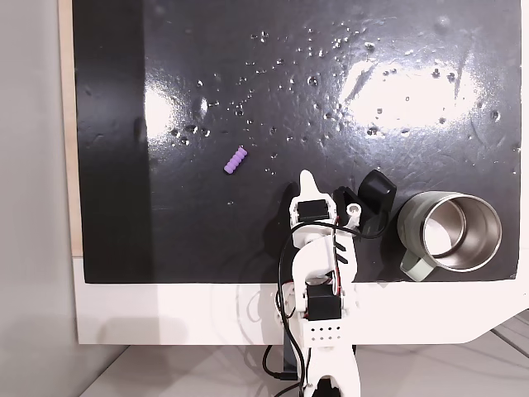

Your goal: Grasp a pengrip and put it in the cup.

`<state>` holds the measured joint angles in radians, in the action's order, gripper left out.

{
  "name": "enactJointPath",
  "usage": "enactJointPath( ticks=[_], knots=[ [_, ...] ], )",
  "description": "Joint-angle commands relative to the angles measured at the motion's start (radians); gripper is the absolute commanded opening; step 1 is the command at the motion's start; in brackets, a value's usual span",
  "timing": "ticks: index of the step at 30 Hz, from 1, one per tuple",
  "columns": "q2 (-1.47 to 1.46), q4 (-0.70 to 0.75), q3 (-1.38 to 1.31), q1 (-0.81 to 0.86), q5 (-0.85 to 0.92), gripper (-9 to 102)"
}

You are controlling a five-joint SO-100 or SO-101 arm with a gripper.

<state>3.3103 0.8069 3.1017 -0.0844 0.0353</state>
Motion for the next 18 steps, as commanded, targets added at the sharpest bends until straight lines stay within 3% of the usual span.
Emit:
enactJointPath(
  ticks=[1,18],
  knots=[
    [0.006,-0.035,-0.003,-0.018,0.012,0],
    [0.006,-0.025,-0.009,-0.040,0.026,0]
  ],
)
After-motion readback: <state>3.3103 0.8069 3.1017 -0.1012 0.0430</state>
